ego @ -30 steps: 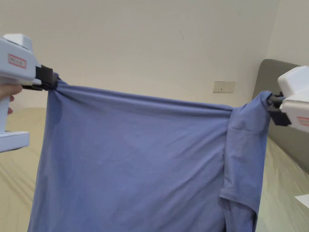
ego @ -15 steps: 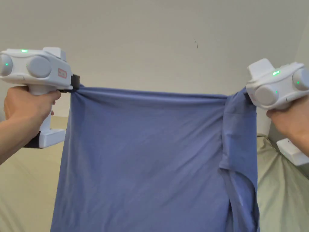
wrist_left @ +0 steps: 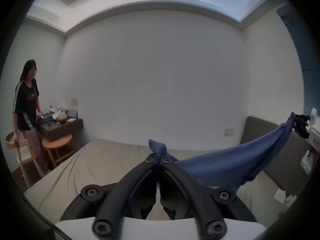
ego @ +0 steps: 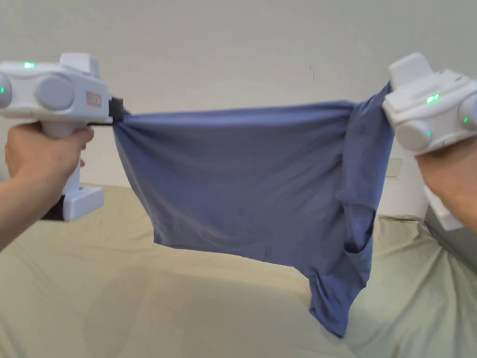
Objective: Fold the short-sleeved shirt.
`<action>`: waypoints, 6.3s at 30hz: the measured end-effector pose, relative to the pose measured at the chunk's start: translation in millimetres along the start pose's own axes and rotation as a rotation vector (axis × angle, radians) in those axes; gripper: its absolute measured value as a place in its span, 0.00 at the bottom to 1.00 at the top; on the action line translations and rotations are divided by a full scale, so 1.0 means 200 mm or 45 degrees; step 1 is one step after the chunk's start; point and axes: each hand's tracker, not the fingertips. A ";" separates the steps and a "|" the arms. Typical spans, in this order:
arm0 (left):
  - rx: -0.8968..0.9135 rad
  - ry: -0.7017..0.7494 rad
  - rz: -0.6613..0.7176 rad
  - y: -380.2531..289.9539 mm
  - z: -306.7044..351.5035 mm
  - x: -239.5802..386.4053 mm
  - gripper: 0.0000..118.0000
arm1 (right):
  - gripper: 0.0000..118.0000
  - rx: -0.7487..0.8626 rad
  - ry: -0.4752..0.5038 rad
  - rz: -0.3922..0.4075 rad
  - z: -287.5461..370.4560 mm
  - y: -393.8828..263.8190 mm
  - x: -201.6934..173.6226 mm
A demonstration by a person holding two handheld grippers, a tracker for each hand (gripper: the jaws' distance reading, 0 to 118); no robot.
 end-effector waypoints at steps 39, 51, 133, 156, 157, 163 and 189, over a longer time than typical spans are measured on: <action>-0.704 -0.282 -0.053 -1.85 1.39 -0.34 0.01 | 0.09 -0.328 0.804 0.393 2.29 -1.60 -0.39; -0.938 -0.263 0.184 -2.15 1.59 -0.35 0.34 | 0.37 -0.604 1.020 0.339 2.37 -1.73 -0.38; -0.964 0.079 -0.005 -1.86 -0.93 -0.20 0.56 | 0.00 -0.736 0.740 -1.039 1.78 -1.63 -0.03; -0.924 -0.127 0.016 -1.72 -0.52 -0.16 0.01 | 0.00 -0.676 0.810 -1.117 1.30 -1.54 -0.18; -0.925 -0.104 0.068 -1.73 -0.53 -0.18 0.01 | 0.00 -0.666 0.832 -1.109 1.30 -1.51 -0.21; -0.873 -0.159 -0.050 -1.72 -0.50 -0.11 0.01 | 0.00 -0.726 0.817 -1.100 1.17 -1.54 -0.28; -0.853 -0.280 0.047 -1.62 -0.30 -0.09 0.01 | 0.00 -1.306 0.546 -0.734 -0.26 -2.04 -0.78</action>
